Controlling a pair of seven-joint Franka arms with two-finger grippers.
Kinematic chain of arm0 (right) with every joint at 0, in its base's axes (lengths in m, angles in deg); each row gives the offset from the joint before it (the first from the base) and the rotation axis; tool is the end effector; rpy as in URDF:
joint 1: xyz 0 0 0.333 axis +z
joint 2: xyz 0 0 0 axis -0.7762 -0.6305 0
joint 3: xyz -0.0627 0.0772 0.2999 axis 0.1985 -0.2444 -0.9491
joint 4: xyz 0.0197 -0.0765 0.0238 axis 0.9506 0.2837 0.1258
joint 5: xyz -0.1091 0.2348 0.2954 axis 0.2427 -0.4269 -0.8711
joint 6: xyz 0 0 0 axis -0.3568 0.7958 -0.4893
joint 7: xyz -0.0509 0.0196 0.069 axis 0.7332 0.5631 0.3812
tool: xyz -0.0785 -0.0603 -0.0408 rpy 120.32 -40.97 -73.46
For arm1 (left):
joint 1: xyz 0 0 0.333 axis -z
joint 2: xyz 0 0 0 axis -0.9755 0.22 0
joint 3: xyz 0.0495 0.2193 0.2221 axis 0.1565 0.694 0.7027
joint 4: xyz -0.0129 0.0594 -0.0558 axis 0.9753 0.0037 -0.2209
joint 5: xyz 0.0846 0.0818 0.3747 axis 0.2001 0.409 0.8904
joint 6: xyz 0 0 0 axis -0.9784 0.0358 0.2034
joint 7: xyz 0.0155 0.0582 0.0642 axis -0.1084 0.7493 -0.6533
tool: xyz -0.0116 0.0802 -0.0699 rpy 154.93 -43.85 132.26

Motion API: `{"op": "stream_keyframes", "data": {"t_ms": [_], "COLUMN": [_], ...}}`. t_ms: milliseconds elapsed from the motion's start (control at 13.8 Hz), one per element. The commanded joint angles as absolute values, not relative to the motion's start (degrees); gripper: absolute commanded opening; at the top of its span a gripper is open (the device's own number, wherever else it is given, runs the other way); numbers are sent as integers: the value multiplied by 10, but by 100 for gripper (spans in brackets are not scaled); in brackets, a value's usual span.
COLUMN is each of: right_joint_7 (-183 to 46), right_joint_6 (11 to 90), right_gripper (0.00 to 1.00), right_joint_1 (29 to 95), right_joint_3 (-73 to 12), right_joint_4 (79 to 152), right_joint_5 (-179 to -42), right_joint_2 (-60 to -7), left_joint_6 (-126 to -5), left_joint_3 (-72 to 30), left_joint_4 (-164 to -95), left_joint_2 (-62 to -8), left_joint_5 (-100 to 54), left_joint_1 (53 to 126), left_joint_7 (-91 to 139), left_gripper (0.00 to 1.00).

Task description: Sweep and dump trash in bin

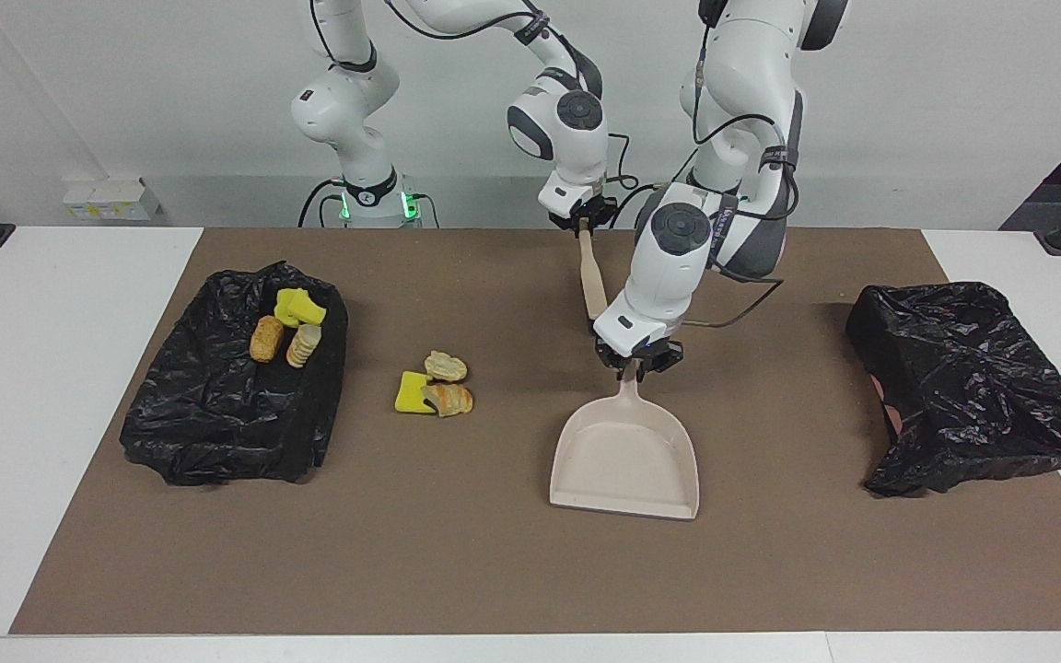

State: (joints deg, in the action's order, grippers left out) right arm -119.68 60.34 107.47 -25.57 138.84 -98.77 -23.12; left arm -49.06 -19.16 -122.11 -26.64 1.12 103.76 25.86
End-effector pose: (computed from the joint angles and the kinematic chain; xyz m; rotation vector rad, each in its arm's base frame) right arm 0.2669 0.4570 0.3330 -3.0189 -0.0953 0.3821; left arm 0.5679 -0.2964 0.3729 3.0914 -0.3589 0.0055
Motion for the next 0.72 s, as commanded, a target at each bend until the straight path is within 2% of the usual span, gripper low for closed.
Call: {"op": "stream_keyframes", "data": {"t_ms": [0,289,651], "right_joint_7": [-1192,-1184,-1056], "right_joint_6": [530,398,429], "right_gripper": [0,0,0], "right_joint_1": [1055,986,801], "right_joint_3": [-250,-251,-254], "right_joint_4": [1368,1372,1375], "right_joint_5": [-977,-894,-764], "right_joint_2": [-204,-102,-145], "left_joint_6": [-490,-495,-481], "left_joint_3": [-191,-186,-186], "left_joint_4": [-1208,-1206,-1210], "left_joint_2": [-272,-275,-280], "left_joint_5": [21,36,36], "left_joint_1": [1003,961,935], "left_joint_7": [356,517,758], "left_gripper": [0,0,0]}}
